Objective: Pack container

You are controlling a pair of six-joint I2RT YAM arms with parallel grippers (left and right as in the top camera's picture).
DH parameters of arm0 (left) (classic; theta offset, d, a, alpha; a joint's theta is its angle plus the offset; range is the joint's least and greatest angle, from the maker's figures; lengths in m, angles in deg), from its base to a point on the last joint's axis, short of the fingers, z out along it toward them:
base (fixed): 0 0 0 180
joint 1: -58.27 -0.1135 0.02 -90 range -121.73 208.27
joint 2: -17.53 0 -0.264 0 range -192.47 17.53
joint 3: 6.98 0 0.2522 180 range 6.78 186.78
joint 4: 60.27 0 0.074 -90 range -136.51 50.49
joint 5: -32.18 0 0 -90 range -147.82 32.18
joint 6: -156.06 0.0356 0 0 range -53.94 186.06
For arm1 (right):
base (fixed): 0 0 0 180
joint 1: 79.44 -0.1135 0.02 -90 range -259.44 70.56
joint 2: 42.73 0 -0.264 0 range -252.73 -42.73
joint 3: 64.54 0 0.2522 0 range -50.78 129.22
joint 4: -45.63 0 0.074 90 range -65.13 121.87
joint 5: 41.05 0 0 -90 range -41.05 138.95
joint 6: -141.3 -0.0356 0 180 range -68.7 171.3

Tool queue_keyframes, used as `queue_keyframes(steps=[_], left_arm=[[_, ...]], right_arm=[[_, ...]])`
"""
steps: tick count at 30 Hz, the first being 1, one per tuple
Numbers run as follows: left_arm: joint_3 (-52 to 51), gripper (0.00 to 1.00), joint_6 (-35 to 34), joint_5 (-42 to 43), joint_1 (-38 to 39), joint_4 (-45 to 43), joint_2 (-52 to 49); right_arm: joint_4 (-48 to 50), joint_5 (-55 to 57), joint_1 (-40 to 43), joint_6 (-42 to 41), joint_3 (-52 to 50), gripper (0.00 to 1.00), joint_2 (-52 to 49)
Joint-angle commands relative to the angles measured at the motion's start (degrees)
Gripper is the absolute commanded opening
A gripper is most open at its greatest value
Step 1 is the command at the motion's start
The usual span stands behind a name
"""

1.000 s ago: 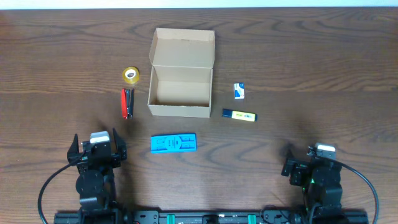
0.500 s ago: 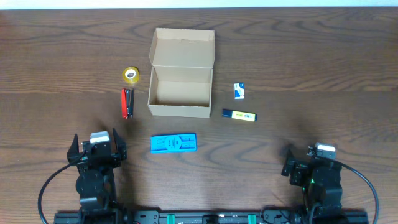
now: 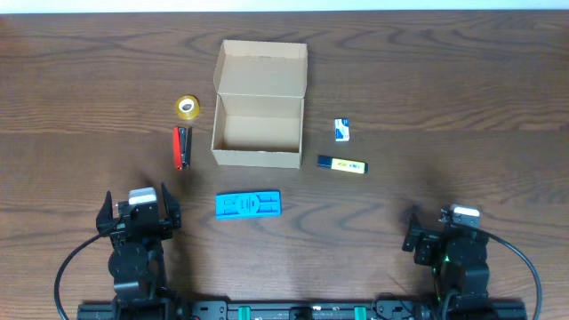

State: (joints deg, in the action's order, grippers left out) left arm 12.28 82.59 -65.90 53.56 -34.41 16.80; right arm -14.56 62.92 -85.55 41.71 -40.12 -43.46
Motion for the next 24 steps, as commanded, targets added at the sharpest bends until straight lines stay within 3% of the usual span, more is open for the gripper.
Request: queue_keyframes(steps=[1,10,14,18,24], left_arm=[[-1.7,0.95,0.2,0.2,0.2,0.2,0.5],[-1.7,0.95,0.2,0.2,0.2,0.2,0.5],[-1.7,0.95,0.2,0.2,0.2,0.2,0.5],[-1.7,0.95,0.2,0.2,0.2,0.2,0.5],[-1.7,0.95,0.2,0.2,0.2,0.2,0.5]], right_arm=[[0.2,0.4,0.5,0.3,-0.5,0.99,0.4],[1.4,-3.7,0.5,-2.8,-0.3,0.99,-0.2],[2.3,-7.6,0.2,-2.8,3.0,0.99,-5.4],[2.3,-8.0,-1.3,-2.7,11.7,0.99,-16.2],[1.2,-9.1,-1.9,-2.4,29.9,0.99,-40.8]])
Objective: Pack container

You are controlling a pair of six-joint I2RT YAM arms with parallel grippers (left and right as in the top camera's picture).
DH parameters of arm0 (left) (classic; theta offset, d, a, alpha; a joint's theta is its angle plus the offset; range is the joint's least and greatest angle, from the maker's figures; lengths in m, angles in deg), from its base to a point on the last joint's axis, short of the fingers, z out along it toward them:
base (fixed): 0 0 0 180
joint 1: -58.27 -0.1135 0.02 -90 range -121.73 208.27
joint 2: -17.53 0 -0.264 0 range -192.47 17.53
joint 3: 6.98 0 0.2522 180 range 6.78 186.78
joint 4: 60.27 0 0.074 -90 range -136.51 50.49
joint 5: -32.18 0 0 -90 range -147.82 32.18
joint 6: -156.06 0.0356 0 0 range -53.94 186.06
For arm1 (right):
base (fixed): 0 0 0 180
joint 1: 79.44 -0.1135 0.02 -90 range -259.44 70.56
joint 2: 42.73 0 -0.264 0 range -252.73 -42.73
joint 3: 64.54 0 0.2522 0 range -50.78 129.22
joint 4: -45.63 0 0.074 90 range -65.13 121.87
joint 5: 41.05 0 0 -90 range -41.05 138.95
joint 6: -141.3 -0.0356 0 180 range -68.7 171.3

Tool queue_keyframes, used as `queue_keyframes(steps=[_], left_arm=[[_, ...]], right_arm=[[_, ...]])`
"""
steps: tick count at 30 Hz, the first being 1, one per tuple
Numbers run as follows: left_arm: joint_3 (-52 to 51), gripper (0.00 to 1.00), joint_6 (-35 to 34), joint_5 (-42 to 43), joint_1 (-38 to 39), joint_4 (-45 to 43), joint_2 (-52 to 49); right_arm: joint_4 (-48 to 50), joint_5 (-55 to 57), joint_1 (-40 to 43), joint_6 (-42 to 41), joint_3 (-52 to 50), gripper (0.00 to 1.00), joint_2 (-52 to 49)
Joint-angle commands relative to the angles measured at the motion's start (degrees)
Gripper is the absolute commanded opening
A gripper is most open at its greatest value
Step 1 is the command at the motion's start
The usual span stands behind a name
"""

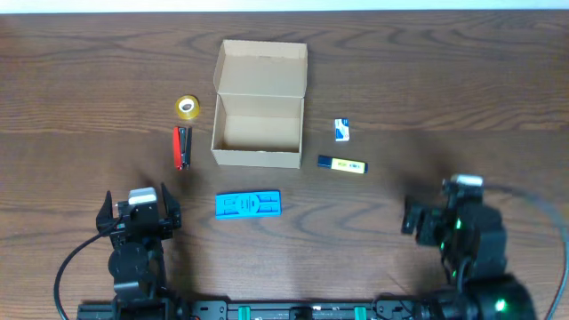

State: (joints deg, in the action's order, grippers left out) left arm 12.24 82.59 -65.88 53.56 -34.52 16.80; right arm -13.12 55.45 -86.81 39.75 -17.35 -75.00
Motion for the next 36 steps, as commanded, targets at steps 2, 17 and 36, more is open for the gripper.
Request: queue_keyframes(steps=[2,17,36], left_arm=[[-1.7,0.95,0.2,0.2,0.2,0.3,0.5],[-1.7,0.95,0.2,0.2,0.2,0.3,0.5],[-1.7,0.95,0.2,0.2,0.2,0.3,0.5]], right_arm=[[-1.1,-2.7,-0.6,-0.4,13.0,0.99,-17.2],[-9.2,3.8,-9.7,-13.5,53.3,0.99,-68.1],[-0.7,0.9,-12.5,-14.4,54.8,0.99,-85.4]])
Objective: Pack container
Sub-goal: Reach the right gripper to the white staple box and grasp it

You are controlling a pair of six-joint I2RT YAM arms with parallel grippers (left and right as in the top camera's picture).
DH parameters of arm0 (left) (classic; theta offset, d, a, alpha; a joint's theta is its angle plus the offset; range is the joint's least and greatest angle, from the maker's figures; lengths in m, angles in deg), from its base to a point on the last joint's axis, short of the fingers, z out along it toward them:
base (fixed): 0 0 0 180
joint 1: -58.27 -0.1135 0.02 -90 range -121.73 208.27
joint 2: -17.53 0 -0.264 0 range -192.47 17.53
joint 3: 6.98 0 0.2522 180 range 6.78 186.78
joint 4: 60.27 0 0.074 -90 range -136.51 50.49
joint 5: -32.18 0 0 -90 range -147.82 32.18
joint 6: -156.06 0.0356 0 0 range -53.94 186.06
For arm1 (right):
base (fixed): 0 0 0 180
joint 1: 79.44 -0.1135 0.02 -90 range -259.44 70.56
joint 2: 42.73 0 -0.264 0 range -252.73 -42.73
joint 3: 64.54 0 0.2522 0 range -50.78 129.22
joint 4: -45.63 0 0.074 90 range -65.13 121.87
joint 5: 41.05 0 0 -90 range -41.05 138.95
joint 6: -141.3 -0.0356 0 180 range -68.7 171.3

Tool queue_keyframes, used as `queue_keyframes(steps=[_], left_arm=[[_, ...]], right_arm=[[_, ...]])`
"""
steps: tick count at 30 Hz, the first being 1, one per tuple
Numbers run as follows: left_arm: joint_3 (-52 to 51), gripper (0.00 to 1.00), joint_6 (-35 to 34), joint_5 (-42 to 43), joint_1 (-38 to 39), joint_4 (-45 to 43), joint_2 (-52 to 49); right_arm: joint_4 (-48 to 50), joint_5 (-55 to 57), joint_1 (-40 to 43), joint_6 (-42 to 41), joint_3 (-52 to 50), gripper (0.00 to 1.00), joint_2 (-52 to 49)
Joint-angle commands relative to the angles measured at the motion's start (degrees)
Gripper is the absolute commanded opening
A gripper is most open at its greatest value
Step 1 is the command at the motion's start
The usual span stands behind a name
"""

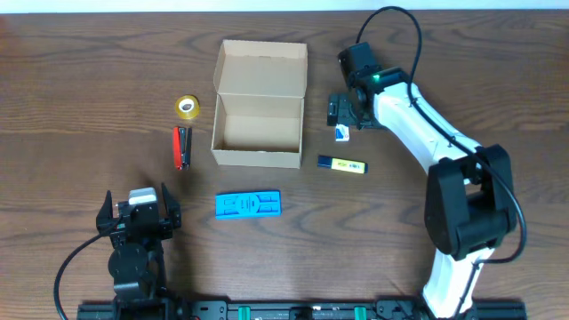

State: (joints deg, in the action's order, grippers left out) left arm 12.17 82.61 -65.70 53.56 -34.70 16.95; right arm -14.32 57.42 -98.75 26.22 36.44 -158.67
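An open cardboard box (258,158) stands at the middle of the table, its lid flap folded back and its inside bare. My right gripper (341,118) reaches far out to the box's right. It hangs open right over a small white and blue eraser (342,134), part of which shows below the fingers. A yellow and dark highlighter (342,164) lies just in front of that. Left of the box are a yellow tape roll (187,107) and a red stapler (181,147). A flat blue piece (248,204) lies in front of the box. My left gripper (139,216) rests open at the near left.
The right arm (418,116) stretches diagonally from the near right corner across the right side of the table, with its cable looping above it. The table's far edge runs just behind the box.
My right arm has gone from the near right edge of the table to the far side, and its gripper now hangs over the eraser beside the box. The objects and the left arm have not moved.
Both arms were folded at the near edge, with all the items lying around the empty box. Then the right arm had lifted a little at its base. Now it is stretched out with its gripper over the eraser.
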Motion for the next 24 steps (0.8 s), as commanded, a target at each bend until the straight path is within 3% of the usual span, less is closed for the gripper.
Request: queue_keyframes(steps=[1,5,12,20,24], left_arm=[[-1.6,0.95,0.2,0.0,0.2,0.5,0.3],[-1.6,0.95,0.2,0.0,0.2,0.5,0.3],[-1.6,0.95,0.2,0.0,0.2,0.5,0.3],[-1.6,0.95,0.2,0.0,0.2,0.5,0.3],[-1.6,0.95,0.2,0.0,0.2,0.5,0.3]], right_arm=[[1.2,-1.7,-0.5,0.3,0.9,0.99,-2.3],[3.8,-5.5,-0.6,7.4,0.8,0.99,-4.3],[4.4,-5.8,-0.5,10.0,0.8,0.97,-7.2],[3.7,-7.1,-0.5,9.9,0.7,0.72,-8.6],[2.6,-7.7,-0.5,9.9,0.6,0.5,-9.8]])
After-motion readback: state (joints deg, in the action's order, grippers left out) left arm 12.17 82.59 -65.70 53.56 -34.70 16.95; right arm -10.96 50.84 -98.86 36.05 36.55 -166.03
